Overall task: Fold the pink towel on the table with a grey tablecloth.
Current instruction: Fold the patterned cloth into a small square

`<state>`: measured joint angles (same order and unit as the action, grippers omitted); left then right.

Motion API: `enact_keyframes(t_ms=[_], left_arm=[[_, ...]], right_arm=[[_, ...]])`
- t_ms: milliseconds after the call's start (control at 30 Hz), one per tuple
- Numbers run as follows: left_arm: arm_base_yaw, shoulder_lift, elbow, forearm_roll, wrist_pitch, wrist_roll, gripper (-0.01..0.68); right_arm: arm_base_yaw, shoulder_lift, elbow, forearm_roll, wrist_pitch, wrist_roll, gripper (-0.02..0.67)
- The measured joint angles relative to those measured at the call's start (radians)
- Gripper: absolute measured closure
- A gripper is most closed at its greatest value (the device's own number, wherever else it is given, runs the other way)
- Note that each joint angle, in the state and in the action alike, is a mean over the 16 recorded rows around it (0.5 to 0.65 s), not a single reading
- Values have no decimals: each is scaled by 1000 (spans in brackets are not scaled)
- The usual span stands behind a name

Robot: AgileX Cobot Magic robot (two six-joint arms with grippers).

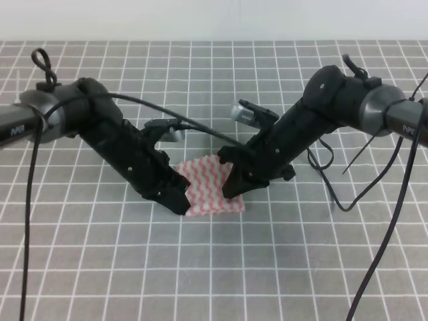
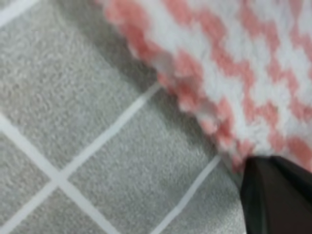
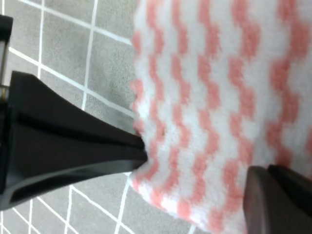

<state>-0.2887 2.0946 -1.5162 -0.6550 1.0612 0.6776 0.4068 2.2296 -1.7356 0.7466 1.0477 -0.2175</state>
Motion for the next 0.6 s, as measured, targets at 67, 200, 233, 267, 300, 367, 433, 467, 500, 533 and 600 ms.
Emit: enact_keyframes(t_ms=[67, 200, 233, 267, 300, 367, 433, 467, 500, 533, 600], left_arm=[[0, 0, -7, 11, -3, -5, 674], [0, -10, -30, 17, -21, -8, 675], [0, -14, -36, 15, -33, -7, 674], [0, -19, -43, 13, -45, -7, 675], [0, -24, -49, 9, -58, -7, 675], [-1, -33, -61, 3, -87, -6, 674], [-1, -39, -73, -4, -118, -5, 675], [-1, -40, -78, -8, -134, -4, 675], [-1, -40, -83, -13, -150, -2, 675], [-1, -37, -85, -17, -167, -1, 675], [-1, -30, -91, -28, -199, 3, 674]], right_arm=[[0, 0, -2, 1, 0, 0, 664], [0, 0, -17, 4, 2, 0, 664], [0, 0, -22, 5, 1, 0, 664], [0, 0, -29, 6, 0, 0, 664], [0, 1, -35, 6, -1, 0, 664], [0, 1, -47, 7, -12, 1, 664], [0, 1, -60, 9, -30, 4, 664], [0, 2, -66, 10, -40, 6, 664], [0, 3, -72, 11, -50, 8, 664], [0, 5, -78, 12, -62, 10, 664], [0, 10, -88, 13, -86, 14, 664]])
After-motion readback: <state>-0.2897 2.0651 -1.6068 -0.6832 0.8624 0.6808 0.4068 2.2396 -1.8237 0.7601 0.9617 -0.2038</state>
